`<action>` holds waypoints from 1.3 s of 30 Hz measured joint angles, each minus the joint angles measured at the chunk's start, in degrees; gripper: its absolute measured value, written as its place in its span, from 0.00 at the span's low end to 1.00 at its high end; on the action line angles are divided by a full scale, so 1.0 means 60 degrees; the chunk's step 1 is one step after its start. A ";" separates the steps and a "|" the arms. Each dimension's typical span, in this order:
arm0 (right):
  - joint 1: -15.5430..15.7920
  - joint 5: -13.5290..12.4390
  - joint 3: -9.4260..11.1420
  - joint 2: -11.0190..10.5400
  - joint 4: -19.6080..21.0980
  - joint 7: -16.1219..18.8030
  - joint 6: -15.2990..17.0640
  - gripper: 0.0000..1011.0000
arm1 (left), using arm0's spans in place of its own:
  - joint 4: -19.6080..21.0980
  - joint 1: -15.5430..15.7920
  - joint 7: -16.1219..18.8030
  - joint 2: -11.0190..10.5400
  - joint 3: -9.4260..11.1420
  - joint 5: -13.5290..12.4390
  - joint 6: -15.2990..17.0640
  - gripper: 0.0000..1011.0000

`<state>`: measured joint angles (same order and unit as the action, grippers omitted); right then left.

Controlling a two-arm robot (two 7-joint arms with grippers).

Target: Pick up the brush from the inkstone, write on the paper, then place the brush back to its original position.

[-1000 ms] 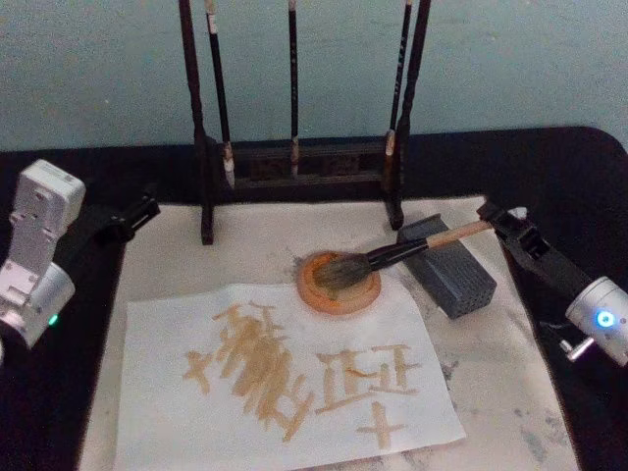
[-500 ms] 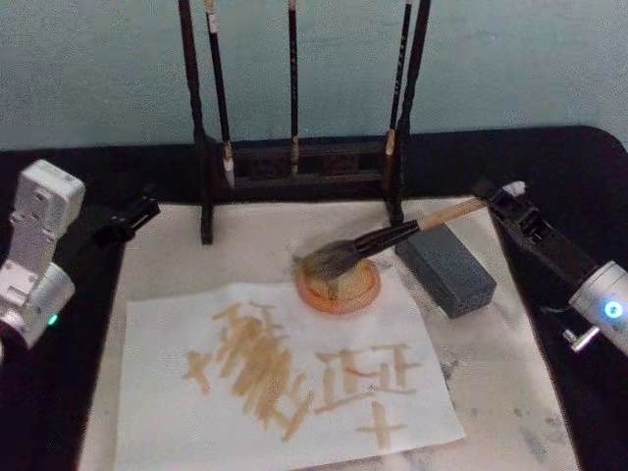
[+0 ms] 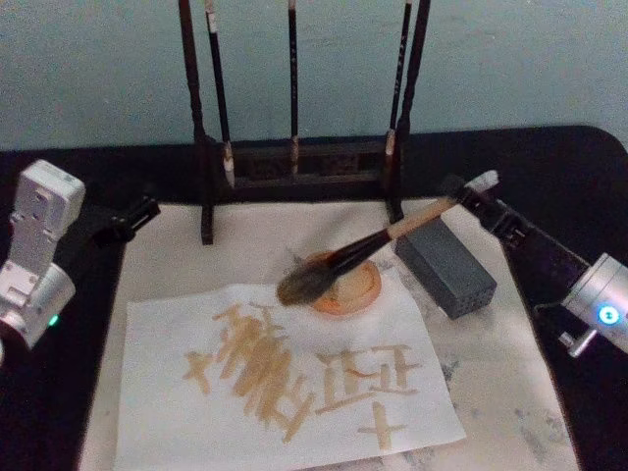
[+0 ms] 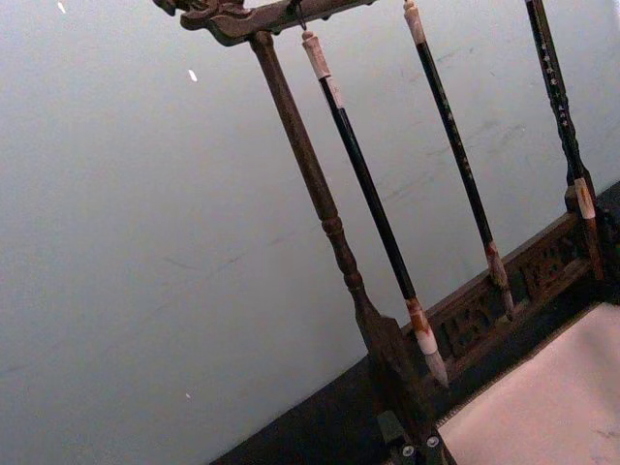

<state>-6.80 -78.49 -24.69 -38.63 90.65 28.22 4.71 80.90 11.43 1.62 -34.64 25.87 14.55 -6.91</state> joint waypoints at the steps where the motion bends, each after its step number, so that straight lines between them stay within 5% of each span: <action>1: 0.0029 0.0348 -0.0086 -0.0135 0.0270 -0.0134 -0.0094 0.17 | 0.0000 0.0001 0.0000 0.0000 0.0000 0.0000 0.0000 0.99; 15: -0.0038 0.3101 -0.0707 -0.0824 0.1758 -0.0973 -0.0128 0.17 | 0.0000 0.0001 0.0000 0.0000 0.0000 0.0000 0.0000 0.99; 39: -0.0069 0.4299 -0.1154 -0.0072 0.2050 -0.0663 0.0205 0.17 | 0.0000 0.0000 0.0000 0.0000 0.0000 0.0000 0.0000 0.99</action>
<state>-7.21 -52.70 -31.62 -39.07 102.95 24.24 5.94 80.90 11.43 1.62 -34.65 25.86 14.55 -6.91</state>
